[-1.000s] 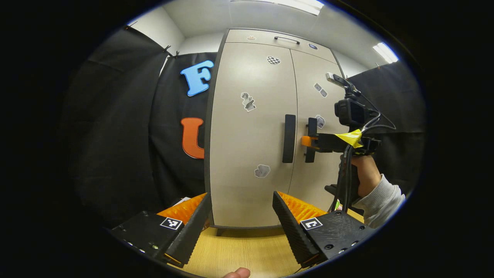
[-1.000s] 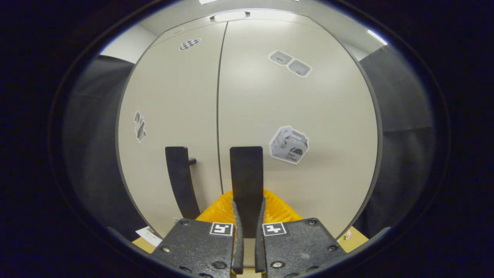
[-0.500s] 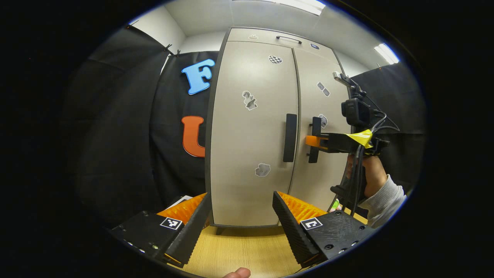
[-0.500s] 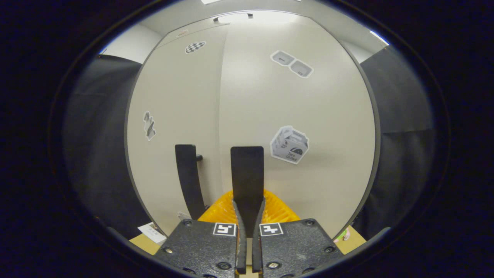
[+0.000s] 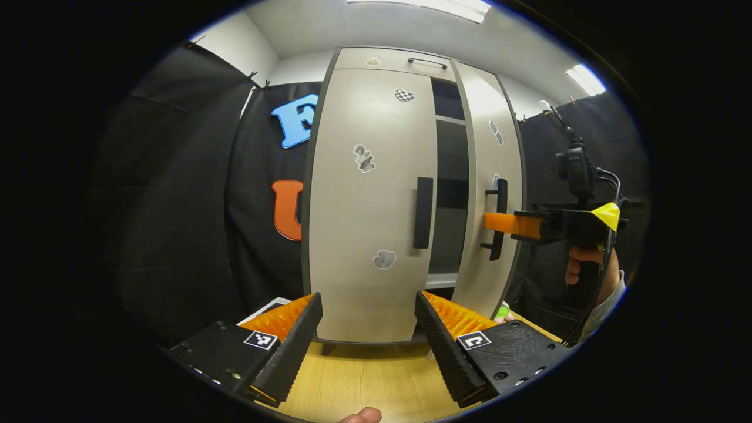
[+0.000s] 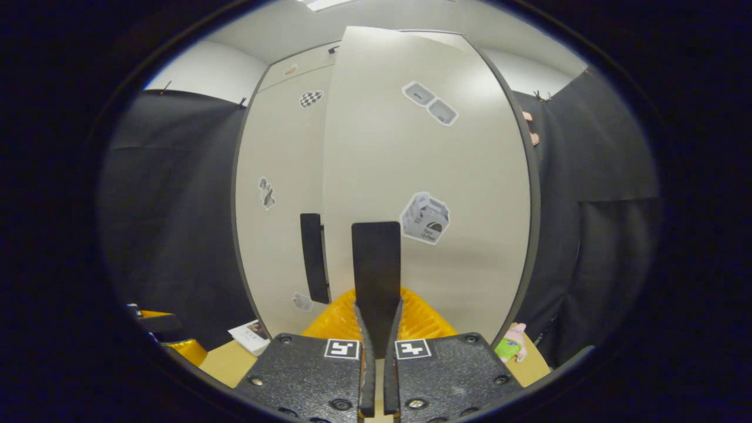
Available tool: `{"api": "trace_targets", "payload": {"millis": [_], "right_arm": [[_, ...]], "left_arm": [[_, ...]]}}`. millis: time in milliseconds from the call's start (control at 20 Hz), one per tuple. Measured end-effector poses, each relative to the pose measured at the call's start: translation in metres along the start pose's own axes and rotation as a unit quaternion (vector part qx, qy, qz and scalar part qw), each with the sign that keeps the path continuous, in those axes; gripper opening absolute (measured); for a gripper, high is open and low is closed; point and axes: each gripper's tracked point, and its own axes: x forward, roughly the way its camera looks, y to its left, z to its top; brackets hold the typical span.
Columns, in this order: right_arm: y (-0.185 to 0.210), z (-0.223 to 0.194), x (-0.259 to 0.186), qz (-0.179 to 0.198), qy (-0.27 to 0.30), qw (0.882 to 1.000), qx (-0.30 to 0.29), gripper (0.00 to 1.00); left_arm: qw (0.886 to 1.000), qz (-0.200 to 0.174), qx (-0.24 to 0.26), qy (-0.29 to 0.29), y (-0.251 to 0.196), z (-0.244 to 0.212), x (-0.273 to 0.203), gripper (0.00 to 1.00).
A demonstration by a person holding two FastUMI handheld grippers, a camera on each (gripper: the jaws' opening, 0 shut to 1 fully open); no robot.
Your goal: Open the right door of the double-door shoe cabinet with the right hand, and open the left door with the left hand.
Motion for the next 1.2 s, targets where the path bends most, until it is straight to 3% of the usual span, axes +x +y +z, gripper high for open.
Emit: {"api": "trace_targets", "payload": {"millis": [500,1000,1200], "right_arm": [[-0.058,-0.004,-0.080,0.000,-0.001,1.000,-0.015,0.08],[-0.116,-0.005,-0.115,-0.047,-0.005,0.999,-0.024,0.07],[-0.134,-0.003,-0.126,-0.085,-0.007,0.996,-0.027,0.07]], "left_arm": [[1.000,-0.023,0.006,-0.018,-0.041,0.008,0.008,0.95],[0.999,-0.031,0.007,-0.011,-0.057,0.002,0.021,0.95],[0.999,-0.033,0.009,-0.006,-0.060,-0.001,0.026,0.95]]}}
